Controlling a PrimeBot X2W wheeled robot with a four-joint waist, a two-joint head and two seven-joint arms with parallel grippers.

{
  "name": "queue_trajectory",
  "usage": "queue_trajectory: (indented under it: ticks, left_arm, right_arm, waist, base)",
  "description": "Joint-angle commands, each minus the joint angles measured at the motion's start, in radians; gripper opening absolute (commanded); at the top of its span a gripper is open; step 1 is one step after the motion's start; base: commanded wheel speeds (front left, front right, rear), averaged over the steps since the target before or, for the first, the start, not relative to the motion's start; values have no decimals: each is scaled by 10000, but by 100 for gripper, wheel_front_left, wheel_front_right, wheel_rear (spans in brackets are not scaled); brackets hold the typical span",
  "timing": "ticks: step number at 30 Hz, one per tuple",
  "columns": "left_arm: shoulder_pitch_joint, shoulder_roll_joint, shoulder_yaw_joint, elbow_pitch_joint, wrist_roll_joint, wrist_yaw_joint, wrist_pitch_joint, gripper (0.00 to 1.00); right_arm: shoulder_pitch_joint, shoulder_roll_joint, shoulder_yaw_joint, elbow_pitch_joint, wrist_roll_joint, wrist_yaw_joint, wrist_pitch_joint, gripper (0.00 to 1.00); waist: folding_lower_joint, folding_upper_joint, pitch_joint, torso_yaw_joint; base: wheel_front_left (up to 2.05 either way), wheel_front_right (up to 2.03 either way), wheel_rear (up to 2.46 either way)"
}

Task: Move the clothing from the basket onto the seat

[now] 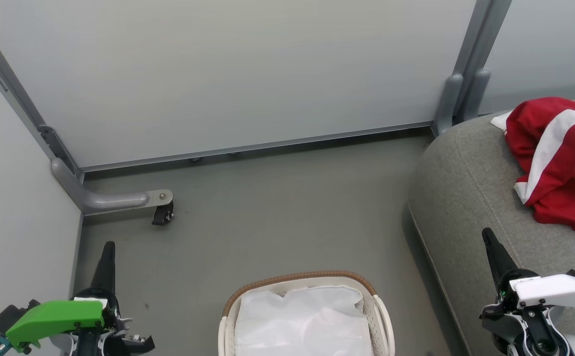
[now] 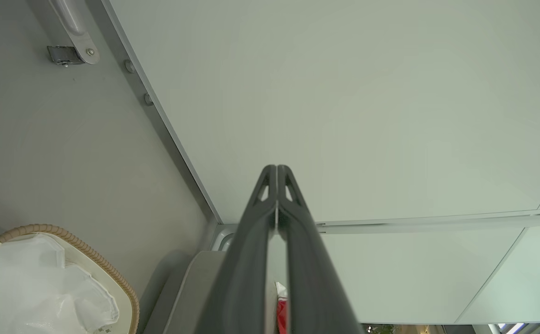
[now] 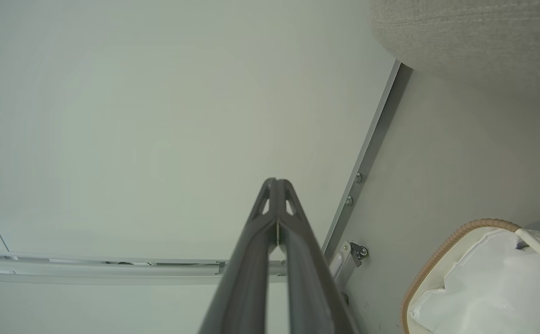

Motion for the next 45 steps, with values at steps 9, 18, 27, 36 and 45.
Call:
queue_trajectory:
  ticks: [9, 18, 27, 36, 45]
  left_arm:
    - [-338, 35, 155, -90, -704, -97, 199, 0]
    - [-411, 36, 250, -103, -1256, -147, 362, 0]
    - [-392, 37, 262, -98, -1327, -161, 399, 0]
    - [-391, 37, 260, -97, -1329, -161, 398, 0]
    - [-391, 37, 259, -98, -1330, -161, 397, 0]
  right_arm:
    - [-172, -68, -109, -125, 833, -6, 228, 0]
    - [-172, -73, -168, -171, 1458, -6, 397, 0]
    - [-167, -72, -176, -178, 1551, -7, 412, 0]
    - [-167, -73, -175, -178, 1550, -7, 412, 0]
    - [-167, -73, -175, -178, 1552, -5, 411, 0]
  waist:
    - [0, 0, 45, -43]
    - [0, 0, 86, -83]
    - [0, 0, 97, -93]
    - [0, 0, 97, -93]
    - [0, 0, 97, -93]
  base:
    - [0, 0, 0]
    - [0, 0, 0]
    - [0, 0, 0]
    - [0, 0, 0]
    - [0, 0, 0]
